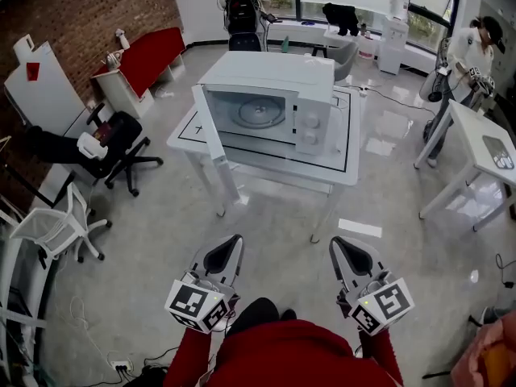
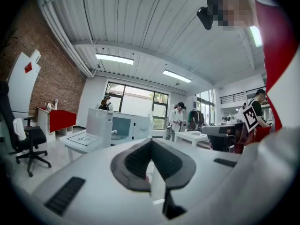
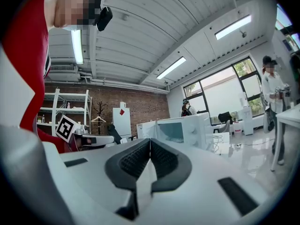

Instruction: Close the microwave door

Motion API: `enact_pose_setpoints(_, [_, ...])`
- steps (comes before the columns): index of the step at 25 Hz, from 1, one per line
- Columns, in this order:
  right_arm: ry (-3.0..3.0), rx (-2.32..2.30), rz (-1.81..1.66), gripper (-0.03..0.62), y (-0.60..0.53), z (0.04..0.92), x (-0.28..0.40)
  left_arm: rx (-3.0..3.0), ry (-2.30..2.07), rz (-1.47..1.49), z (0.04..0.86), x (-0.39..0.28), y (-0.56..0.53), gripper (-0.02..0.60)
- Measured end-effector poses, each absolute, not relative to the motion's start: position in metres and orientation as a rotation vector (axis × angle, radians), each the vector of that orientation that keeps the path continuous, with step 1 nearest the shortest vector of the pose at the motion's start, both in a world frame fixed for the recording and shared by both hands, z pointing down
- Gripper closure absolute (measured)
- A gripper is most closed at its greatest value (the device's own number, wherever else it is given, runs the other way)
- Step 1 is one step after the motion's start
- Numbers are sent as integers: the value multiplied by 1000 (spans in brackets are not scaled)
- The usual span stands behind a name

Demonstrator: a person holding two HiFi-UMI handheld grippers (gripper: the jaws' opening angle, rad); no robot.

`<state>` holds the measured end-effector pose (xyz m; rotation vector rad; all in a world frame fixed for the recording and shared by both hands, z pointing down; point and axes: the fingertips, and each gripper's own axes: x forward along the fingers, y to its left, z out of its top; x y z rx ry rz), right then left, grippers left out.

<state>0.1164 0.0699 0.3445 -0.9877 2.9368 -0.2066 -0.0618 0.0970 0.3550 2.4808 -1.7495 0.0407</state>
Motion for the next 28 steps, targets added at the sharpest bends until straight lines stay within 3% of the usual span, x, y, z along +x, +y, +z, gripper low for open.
enact_pose_setpoints(6, [2994,-943,-87,580,69,339,95,2435,-1880,77,346,-87,99,571])
enact_pose_setpoints(13, [3087,-730,-54,580,70,340,20,2342,-2000,100,349,-136,85,571])
enact_pose_setpoints(28, [3229,-668,121,565,-8,354,-96,2329,-1920,43,356,-191,5,571])
